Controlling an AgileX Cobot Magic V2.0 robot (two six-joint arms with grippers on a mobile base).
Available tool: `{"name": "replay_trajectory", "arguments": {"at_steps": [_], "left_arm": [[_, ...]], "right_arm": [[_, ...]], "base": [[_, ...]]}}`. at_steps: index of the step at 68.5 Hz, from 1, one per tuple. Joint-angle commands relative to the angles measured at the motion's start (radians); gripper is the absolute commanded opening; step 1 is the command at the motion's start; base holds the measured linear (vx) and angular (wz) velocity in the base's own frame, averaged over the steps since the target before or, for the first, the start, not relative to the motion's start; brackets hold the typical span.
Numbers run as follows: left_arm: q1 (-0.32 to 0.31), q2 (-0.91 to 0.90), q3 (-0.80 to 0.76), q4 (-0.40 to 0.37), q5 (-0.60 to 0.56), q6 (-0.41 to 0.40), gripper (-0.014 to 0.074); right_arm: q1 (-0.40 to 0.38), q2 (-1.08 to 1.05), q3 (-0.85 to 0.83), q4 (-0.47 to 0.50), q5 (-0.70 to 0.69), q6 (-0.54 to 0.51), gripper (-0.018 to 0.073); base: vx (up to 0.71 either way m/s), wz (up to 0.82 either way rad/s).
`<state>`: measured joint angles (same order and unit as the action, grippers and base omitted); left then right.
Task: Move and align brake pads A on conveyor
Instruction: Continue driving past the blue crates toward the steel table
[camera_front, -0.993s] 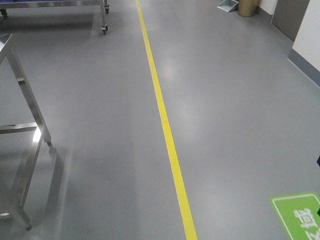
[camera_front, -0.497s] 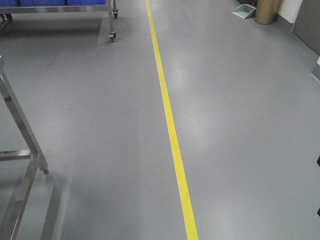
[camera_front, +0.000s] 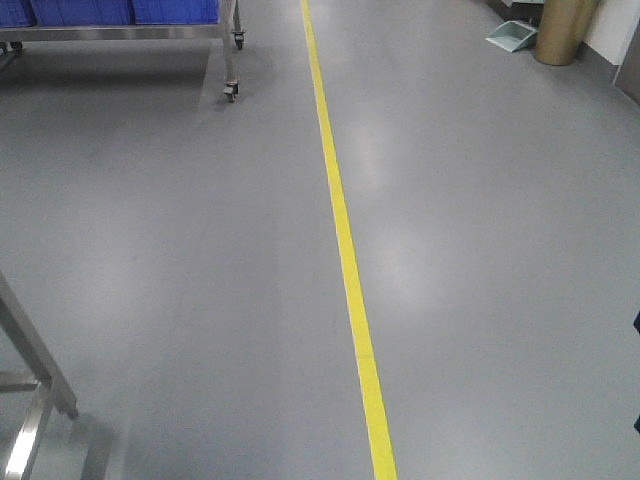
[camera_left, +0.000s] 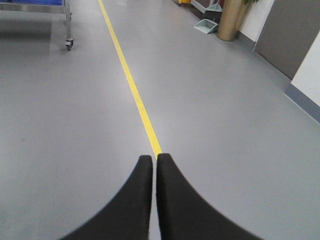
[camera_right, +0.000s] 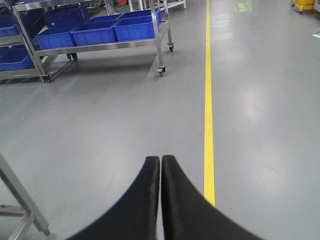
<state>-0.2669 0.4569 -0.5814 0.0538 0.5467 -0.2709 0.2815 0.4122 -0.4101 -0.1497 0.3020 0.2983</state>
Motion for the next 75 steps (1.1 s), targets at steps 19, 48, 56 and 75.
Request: {"name": "replay_trajectory", "arguments": {"at_steps": [19, 48, 56, 75], "left_arm": [[-0.004, 0.007, -0.026, 0.001, -0.075, -0.002, -0.0006], [-0.004, 0.007, -0.026, 0.001, -0.076, -0.002, -0.0006], [-0.004, 0.007, -0.026, 0.001, -0.076, -0.002, -0.0006], [-0.004, 0.007, -0.026, 0.001, -0.076, -0.002, -0.0006]], "right_arm": [[-0.002, 0.008, -0.028, -0.013, -0.069, -0.004, -0.0008], [-0.002, 0.008, -0.028, -0.013, -0.068, -0.004, -0.0008], [-0.002, 0.008, -0.028, -0.013, -0.068, -0.004, -0.0008], [-0.002, 0.008, -0.028, -0.013, -0.07, -0.004, -0.0008]], "base": [[0.53, 0.05], [0.49, 0.04], [0.45, 0.0], [0.4, 0.03]]}}
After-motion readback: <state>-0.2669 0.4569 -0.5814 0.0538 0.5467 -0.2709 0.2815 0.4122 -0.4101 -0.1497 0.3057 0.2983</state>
